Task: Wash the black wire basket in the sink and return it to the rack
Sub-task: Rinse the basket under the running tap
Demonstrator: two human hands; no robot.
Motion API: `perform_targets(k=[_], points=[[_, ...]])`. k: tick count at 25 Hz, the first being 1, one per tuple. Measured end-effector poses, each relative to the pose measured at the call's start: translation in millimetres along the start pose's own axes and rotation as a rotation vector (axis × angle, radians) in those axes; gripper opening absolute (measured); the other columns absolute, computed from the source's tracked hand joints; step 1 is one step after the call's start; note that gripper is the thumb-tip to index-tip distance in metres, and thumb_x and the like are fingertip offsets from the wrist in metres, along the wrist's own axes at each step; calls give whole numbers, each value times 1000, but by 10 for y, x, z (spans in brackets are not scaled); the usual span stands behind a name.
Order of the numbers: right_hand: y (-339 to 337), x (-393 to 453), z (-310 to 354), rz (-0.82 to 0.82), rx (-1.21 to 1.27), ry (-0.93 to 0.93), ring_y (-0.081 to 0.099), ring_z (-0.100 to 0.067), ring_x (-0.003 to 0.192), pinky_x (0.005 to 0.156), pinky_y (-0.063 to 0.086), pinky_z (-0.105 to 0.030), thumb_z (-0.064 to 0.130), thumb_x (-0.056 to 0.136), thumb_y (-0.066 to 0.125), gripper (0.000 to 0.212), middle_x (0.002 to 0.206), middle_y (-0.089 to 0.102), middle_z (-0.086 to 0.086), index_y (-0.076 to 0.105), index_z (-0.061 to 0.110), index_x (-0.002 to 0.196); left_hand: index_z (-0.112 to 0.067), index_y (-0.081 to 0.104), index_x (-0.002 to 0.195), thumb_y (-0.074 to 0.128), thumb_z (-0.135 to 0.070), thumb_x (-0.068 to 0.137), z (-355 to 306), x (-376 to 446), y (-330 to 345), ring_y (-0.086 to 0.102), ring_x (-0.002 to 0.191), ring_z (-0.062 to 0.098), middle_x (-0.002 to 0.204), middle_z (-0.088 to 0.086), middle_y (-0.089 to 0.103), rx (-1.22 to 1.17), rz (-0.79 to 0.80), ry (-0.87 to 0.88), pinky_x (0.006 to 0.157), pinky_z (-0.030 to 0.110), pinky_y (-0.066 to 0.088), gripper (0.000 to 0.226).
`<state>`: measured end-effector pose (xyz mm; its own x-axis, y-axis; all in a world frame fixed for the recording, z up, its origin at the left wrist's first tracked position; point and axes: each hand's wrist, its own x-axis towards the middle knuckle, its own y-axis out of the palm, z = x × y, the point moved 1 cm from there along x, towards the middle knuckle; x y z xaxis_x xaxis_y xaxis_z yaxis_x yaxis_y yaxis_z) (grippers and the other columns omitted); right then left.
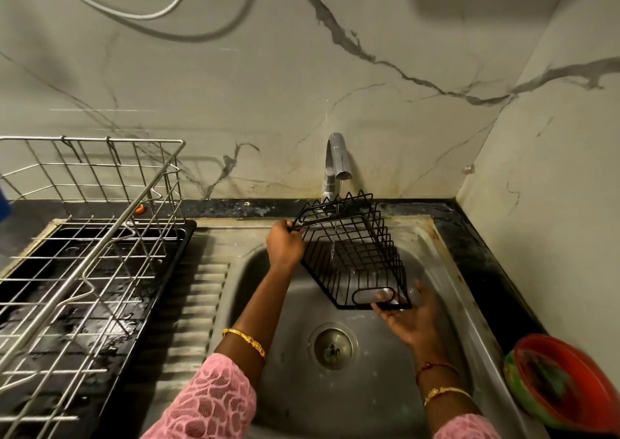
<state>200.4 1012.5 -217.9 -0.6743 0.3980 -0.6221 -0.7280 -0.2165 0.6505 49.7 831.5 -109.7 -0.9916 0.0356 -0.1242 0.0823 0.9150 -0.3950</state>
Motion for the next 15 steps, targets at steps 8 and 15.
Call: perform_targets(k=[8, 15], points=[[147, 108, -151, -78, -232, 79, 45, -25, 76, 70, 41, -32, 27, 84, 59, 18, 91, 48, -7, 56, 9, 85, 2, 58, 117, 43, 2, 93, -27, -51, -29, 61, 98, 29, 115, 18, 63, 137, 4, 32, 85, 39, 52, 29], [457, 15, -79, -296, -987, -247, 48, -15, 63, 49, 36, -23, 26, 94, 50, 31, 84, 55, -9, 57, 4, 114, 3, 58, 120, 43, 2, 94, -71, -91, -109, 58, 103, 28, 118, 19, 62, 187, -36, 36, 82, 33, 45, 30]])
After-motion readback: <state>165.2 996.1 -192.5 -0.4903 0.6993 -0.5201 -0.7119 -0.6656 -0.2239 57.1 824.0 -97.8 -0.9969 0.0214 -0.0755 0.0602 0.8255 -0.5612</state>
